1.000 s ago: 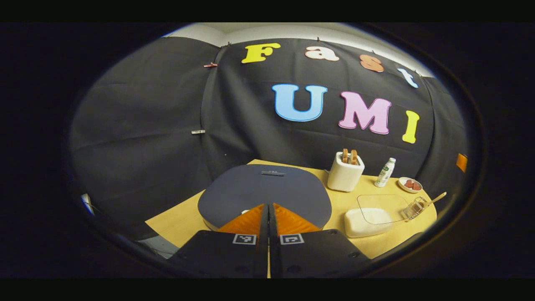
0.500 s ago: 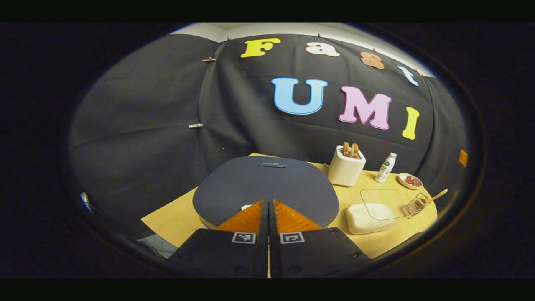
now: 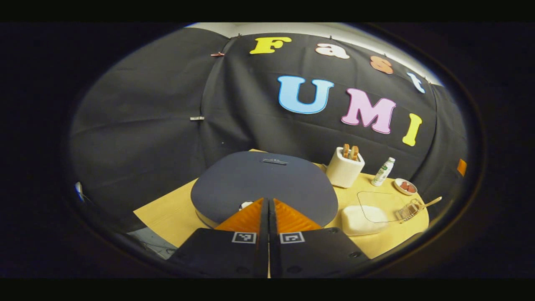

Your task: Close the left gripper, press the button to open the rice cooker; take a wooden spoon from the chopstick holder with the right hand, scoop a spoonful of rice and pour it into the rice cooker, then put the wooden spoon back into the chopstick holder.

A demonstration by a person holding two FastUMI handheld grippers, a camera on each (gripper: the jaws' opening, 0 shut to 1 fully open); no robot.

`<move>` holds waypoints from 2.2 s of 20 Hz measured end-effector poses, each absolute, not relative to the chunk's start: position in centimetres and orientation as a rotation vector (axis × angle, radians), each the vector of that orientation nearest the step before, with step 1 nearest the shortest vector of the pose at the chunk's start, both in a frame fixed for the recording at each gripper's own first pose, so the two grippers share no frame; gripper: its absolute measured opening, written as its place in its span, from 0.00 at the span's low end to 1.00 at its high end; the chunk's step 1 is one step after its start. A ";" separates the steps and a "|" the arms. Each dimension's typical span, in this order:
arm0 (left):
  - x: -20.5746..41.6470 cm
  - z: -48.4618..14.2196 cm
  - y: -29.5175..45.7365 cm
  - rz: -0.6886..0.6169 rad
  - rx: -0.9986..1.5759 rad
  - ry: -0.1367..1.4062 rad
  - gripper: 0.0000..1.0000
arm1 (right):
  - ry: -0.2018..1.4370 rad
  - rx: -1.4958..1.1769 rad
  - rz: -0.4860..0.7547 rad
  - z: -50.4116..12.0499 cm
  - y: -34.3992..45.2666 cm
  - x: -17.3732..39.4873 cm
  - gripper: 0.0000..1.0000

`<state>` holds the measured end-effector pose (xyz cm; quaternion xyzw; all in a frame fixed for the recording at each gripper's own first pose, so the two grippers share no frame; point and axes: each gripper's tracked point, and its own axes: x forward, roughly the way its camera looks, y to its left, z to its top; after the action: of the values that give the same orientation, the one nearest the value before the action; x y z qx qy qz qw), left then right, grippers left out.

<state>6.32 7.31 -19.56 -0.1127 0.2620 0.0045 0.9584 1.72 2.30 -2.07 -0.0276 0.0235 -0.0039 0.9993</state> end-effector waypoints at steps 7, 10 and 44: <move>6.2 -18.3 7.5 0.035 -0.182 0.507 0.06 | 0.042 -0.054 -0.021 -1.8 1.4 1.3 0.96; 6.4 -16.0 7.4 0.033 -0.091 0.435 0.08 | 0.043 -0.051 -0.025 -1.8 0.9 1.3 0.96; 2.1 -3.9 1.4 0.016 -0.066 0.174 0.77 | 0.355 0.245 -0.299 -15.2 -15.5 3.4 0.97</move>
<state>2.09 1.41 -3.90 -0.0330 0.0870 0.0082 0.9956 3.43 -15.54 -15.18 0.1209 0.1753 -0.1478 0.9658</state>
